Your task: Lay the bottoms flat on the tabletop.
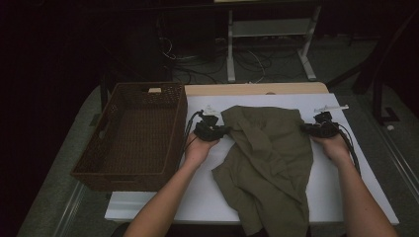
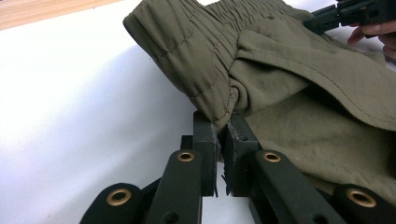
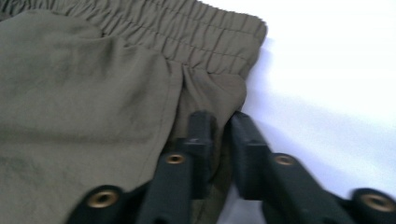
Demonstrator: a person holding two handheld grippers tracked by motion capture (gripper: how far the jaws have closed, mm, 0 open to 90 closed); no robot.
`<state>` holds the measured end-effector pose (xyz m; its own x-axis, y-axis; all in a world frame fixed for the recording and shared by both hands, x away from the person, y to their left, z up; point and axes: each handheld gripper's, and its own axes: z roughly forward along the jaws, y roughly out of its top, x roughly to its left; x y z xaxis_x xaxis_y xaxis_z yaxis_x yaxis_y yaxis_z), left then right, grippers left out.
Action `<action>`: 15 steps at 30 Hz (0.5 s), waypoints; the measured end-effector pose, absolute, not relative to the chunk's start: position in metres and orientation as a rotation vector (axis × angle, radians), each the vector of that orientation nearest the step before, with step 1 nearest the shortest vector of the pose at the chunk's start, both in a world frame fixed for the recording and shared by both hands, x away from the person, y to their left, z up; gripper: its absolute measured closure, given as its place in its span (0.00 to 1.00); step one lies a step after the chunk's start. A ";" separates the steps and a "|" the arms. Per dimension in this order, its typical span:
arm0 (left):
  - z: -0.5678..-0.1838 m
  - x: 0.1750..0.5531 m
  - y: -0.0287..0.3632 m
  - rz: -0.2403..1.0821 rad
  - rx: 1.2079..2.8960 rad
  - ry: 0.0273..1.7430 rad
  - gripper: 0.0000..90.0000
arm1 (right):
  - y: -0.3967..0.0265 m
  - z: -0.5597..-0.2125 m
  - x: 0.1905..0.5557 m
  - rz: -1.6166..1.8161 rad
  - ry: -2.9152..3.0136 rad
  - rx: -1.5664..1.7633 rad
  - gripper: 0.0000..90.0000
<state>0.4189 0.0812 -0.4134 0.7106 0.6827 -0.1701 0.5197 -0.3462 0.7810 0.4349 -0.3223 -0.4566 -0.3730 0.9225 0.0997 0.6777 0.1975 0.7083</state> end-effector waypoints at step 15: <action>-0.410 0.421 0.071 0.196 2.012 0.897 0.94 | -0.348 -0.436 0.447 0.899 2.023 1.483 0.97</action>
